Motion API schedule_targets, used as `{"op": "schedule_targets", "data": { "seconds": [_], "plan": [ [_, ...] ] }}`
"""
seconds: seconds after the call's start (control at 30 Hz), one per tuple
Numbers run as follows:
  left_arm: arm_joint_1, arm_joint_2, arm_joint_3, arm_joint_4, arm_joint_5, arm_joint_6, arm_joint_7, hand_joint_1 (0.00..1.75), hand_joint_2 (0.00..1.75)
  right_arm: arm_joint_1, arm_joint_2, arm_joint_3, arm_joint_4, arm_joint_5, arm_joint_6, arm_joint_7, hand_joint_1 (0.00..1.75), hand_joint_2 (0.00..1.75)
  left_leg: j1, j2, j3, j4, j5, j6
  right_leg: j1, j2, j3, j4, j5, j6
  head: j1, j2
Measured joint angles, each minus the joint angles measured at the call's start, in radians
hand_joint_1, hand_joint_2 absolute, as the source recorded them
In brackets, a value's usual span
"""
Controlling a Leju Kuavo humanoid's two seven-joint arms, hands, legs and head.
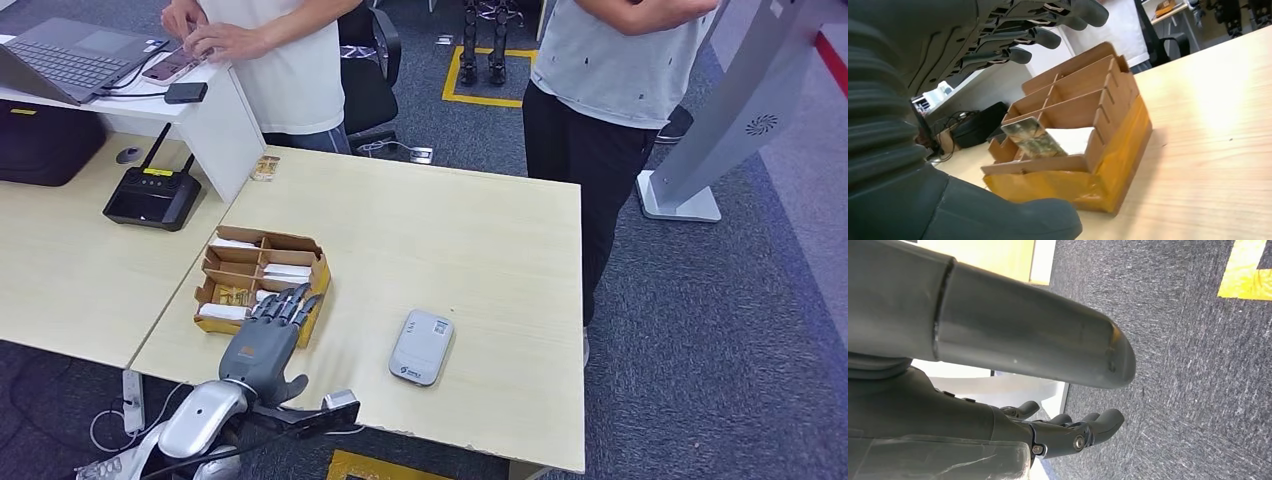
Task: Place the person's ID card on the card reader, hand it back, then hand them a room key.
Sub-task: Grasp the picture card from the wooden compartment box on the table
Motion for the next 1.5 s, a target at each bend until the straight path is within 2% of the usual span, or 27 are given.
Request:
{"op": "schedule_targets", "data": {
  "seconds": [0.2, 0.27, 0.47, 0.6, 0.73, 0.9, 1.03, 1.17, 1.33, 1.5],
  "plan": [
    [0.025, 0.001, 0.019, -0.026, -0.044, -0.001, 0.023, 0.0, 1.75, 0.0, 0.0, -0.008, 0.0, 0.0, -0.001, 0.0, 0.0, 0.0, 0.0, -0.001, 0.0, 0.0, 0.0, 0.0, 0.0, -0.001, 0.0, 0.0, 0.0, 0.0, 0.0, 0.0],
    [0.028, 0.014, 0.024, -0.033, -0.068, 0.001, 0.067, 0.0, 1.75, 0.0, 0.0, -0.01, 0.0, 0.001, -0.001, 0.0, 0.0, 0.0, 0.0, -0.001, 0.0, 0.0, 0.0, 0.0, 0.0, 0.0, 0.0, 0.0, 0.0, 0.0, 0.0, 0.0],
    [0.03, 0.139, 0.023, -0.049, -0.083, 0.01, 0.314, 0.0, 1.75, -0.001, 0.0, -0.012, -0.001, 0.008, -0.001, 0.003, 0.0, 0.0, 0.001, -0.001, 0.001, 0.0, 0.0, 0.0, 0.001, 0.0, 0.0, 0.0, 0.0, 0.0, 0.0, 0.0],
    [0.029, 0.207, 0.009, -0.052, -0.085, 0.012, 0.404, 0.0, 1.75, -0.003, 0.0, -0.013, -0.001, 0.014, -0.001, 0.004, 0.0, 0.0, 0.001, 0.0, 0.001, 0.0, 0.0, 0.0, 0.001, 0.0, 0.0, 0.0, 0.0, 0.0, 0.0, 0.0],
    [0.028, 0.228, 0.008, -0.052, -0.085, 0.012, 0.399, 0.0, 1.75, -0.004, 0.0, -0.013, -0.002, 0.021, -0.002, 0.001, 0.0, 0.0, 0.001, -0.001, 0.0, 0.0, 0.0, 0.0, 0.001, 0.0, 0.0, 0.0, 0.0, 0.0, 0.0, 0.0],
    [0.019, 0.229, 0.008, -0.051, -0.085, 0.015, 0.353, 0.0, 1.75, -0.004, 0.0, -0.013, -0.002, 0.027, -0.002, -0.006, 0.0, 0.0, 0.001, -0.001, 0.0, 0.0, 0.0, 0.0, 0.0, 0.0, 0.001, 0.0, 0.0, 0.0, 0.0, 0.0],
    [0.009, 0.208, 0.024, -0.05, -0.085, 0.016, 0.274, 0.0, 1.75, -0.005, 0.0, -0.015, -0.003, 0.041, -0.001, -0.01, 0.0, 0.0, 0.001, -0.001, 0.001, 0.0, 0.0, 0.0, 0.0, 0.0, 0.001, 0.0, 0.0, 0.0, 0.0, 0.0],
    [-0.005, 0.185, 0.029, -0.041, -0.085, 0.027, 0.266, 0.0, 1.75, -0.006, 0.0, -0.016, -0.004, 0.043, -0.001, -0.011, 0.0, 0.0, 0.001, -0.001, 0.001, 0.0, 0.0, 0.0, 0.0, -0.001, 0.0, 0.0, 0.0, 0.0, 0.0, 0.0],
    [-0.03, 0.132, 0.028, -0.017, -0.085, 0.044, 0.234, 0.0, 1.75, -0.008, 0.0, -0.016, -0.004, 0.043, -0.001, -0.011, 0.0, 0.0, 0.001, -0.001, 0.001, 0.0, 0.0, 0.0, 0.0, 0.0, 0.0, 0.0, 0.0, 0.0, 0.0, 0.0],
    [-0.044, 0.114, 0.028, -0.003, -0.085, 0.042, 0.245, 0.0, 1.75, -0.009, 0.0, -0.016, -0.005, 0.043, -0.001, -0.009, 0.0, 0.0, 0.001, 0.0, 0.001, 0.0, 0.0, 0.0, 0.0, 0.0, 0.0, 0.0, 0.0, 0.0, 0.0, 0.0]
  ]
}}
